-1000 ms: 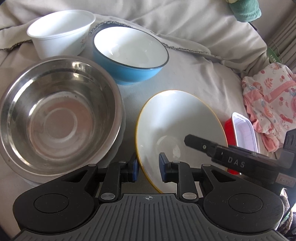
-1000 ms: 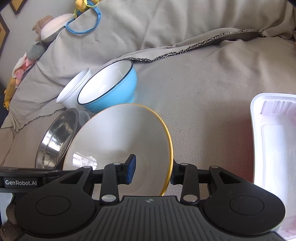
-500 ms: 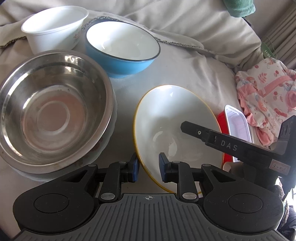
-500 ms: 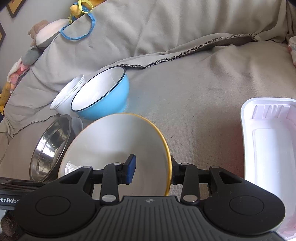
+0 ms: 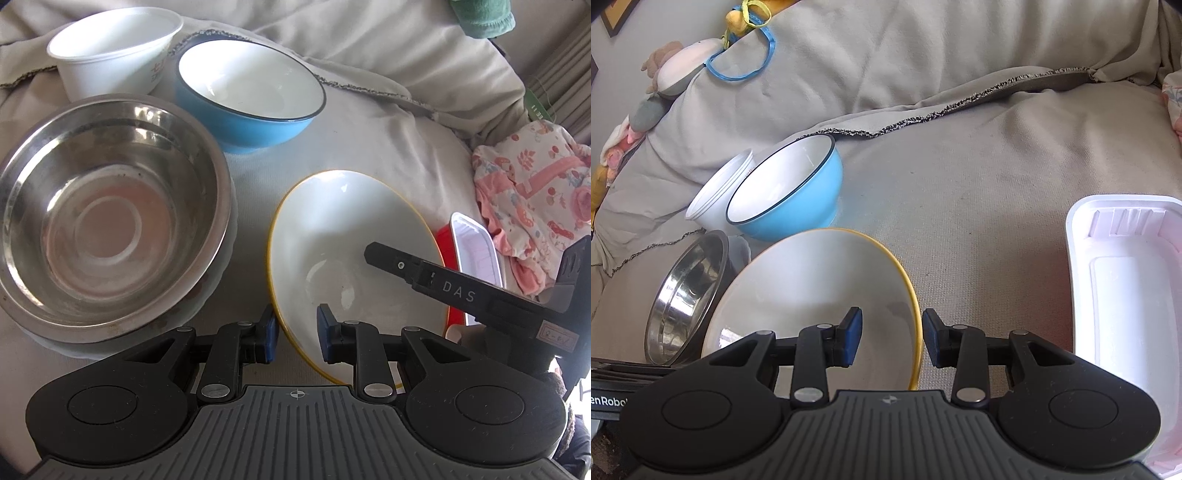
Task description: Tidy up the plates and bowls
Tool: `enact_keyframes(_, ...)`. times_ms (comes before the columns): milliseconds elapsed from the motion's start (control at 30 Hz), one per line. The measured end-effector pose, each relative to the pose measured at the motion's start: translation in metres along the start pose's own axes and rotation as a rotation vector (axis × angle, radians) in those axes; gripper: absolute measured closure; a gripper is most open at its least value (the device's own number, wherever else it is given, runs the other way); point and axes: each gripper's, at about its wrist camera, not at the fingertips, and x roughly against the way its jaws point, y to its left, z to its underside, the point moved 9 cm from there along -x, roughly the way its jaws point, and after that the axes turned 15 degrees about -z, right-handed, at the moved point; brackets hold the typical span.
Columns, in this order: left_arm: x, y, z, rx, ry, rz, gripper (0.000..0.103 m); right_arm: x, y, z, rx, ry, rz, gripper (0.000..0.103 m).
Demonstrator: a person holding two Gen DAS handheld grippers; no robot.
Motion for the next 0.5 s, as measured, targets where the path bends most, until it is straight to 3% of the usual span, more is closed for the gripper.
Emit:
enact_keyframes(167, 0.004, 0.0, -0.001, -0.009, -0.019, -0.012, 0.078, 0.001, 0.002, 0.0, 0.007, -0.006, 0.0, 0.067)
enact_keyframes(333, 0.018, 0.007, -0.011, 0.011, -0.089, -0.024, 0.078, 0.003, 0.002, -0.002, 0.03, -0.024, 0.022, 0.067)
enact_keyframes(500, 0.044, 0.026, -0.051, 0.073, -0.201, 0.022, 0.078, 0.014, 0.007, -0.011, 0.094, -0.074, 0.084, 0.067)
